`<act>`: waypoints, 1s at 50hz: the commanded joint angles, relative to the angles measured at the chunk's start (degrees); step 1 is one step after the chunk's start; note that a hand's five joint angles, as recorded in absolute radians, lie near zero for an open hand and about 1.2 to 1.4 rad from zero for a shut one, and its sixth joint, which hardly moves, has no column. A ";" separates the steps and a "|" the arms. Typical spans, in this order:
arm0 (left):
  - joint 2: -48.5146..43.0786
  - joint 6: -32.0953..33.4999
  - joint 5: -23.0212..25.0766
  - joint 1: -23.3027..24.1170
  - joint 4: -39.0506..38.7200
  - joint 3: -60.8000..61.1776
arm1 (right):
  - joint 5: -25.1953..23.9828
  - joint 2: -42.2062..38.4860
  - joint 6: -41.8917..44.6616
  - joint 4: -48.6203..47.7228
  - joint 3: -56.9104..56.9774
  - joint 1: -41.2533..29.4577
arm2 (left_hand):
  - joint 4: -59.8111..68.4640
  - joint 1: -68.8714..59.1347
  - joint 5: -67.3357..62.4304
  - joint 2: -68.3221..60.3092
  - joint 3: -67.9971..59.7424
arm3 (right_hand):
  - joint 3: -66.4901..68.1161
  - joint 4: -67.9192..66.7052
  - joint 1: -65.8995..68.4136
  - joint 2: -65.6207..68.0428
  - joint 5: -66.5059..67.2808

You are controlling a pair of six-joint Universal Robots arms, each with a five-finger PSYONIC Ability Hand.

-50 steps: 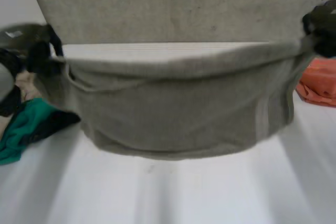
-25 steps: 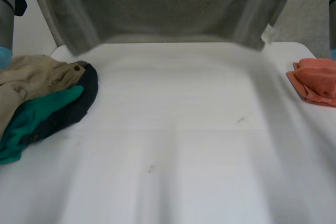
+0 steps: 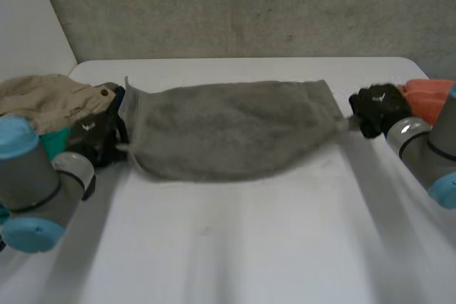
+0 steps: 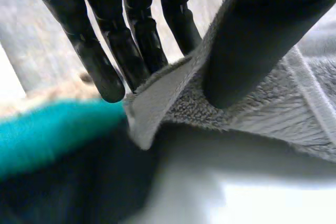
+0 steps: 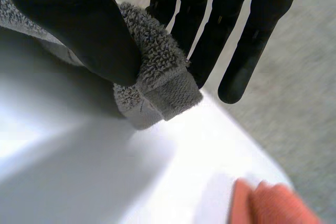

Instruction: Fold the laundry.

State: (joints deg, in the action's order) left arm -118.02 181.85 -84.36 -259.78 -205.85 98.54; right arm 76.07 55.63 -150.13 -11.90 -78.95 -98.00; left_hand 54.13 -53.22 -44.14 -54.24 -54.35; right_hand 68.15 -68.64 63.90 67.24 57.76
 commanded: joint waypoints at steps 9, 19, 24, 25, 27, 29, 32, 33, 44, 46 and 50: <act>0.68 14.22 4.11 -0.81 -2.63 5.87 | 0.92 0.00 0.98 2.76 -1.90 0.18 | -11.62 10.71 11.63 11.73 11.84 | 11.85 -11.36 16.10 12.76 12.24; 3.50 20.20 10.35 -2.31 -8.25 12.29 | 1.27 0.70 2.82 4.25 -2.87 0.79 | 10.49 -11.40 -10.48 -10.38 -10.27 | 11.85 -11.36 16.10 12.76 12.24; 7.00 24.33 11.23 -3.10 -9.75 15.97 | 1.89 2.81 6.42 7.58 -3.49 1.23 | 25.87 -26.78 -25.86 -25.76 -25.65 | 11.85 -11.36 16.10 12.76 12.24; 7.63 24.69 11.32 -3.01 -9.49 16.51 | 2.06 3.94 8.08 8.98 -3.92 1.49 | 25.87 -26.78 -25.86 -25.76 -25.65 | 11.85 -11.36 16.10 12.76 12.24; 9.12 25.31 11.50 -3.19 -8.61 17.73 | 2.24 5.27 10.11 10.66 -4.36 1.76 | 25.87 -26.78 -25.86 -25.76 -25.65 | 11.85 -11.36 16.10 12.76 12.24; 12.28 26.45 11.93 -3.36 -5.98 19.49 | 2.77 7.73 14.32 14.17 -5.42 2.46 | 25.87 -26.78 -25.86 -25.76 -25.65 | 11.85 -11.36 16.10 12.76 12.24; 18.15 27.94 12.46 -3.98 1.90 21.51 | 4.17 11.49 22.56 21.17 -7.78 3.60 | 25.87 -26.78 -25.86 -25.76 -25.65 | 11.85 -11.36 16.10 12.76 12.24; 19.66 28.47 12.55 -4.24 5.08 21.87 | 4.52 12.56 24.34 22.87 -8.49 3.86 | 25.87 -26.78 -25.86 -25.76 -25.65 | 11.85 -11.36 16.10 12.76 12.24; 32.50 31.64 17.20 -7.85 45.45 18.89 | 6.11 19.52 44.31 38.09 -16.23 7.73 | 25.87 -26.78 -25.86 -25.76 -25.65 | 11.85 -11.36 16.10 12.76 12.24; 31.98 31.55 17.65 -7.76 45.28 17.75 | 6.28 17.85 43.52 36.78 -15.45 7.47 | 25.87 -26.78 -25.86 -25.76 -25.65 | 11.85 -11.36 16.10 12.76 12.24; 26.63 31.02 15.55 -6.80 40.54 12.74 | 8.65 12.67 40.80 34.14 -11.06 6.60 | 25.87 -26.78 -25.86 -25.76 -25.65 | 11.85 -11.36 16.10 12.76 12.24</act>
State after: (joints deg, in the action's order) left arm -86.08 213.56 -67.87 -267.39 -161.23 117.01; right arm 83.01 74.28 -106.05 26.42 -94.57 -90.23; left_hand 68.66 -66.30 -56.12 -68.49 -68.31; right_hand 68.15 -68.64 63.90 67.24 57.76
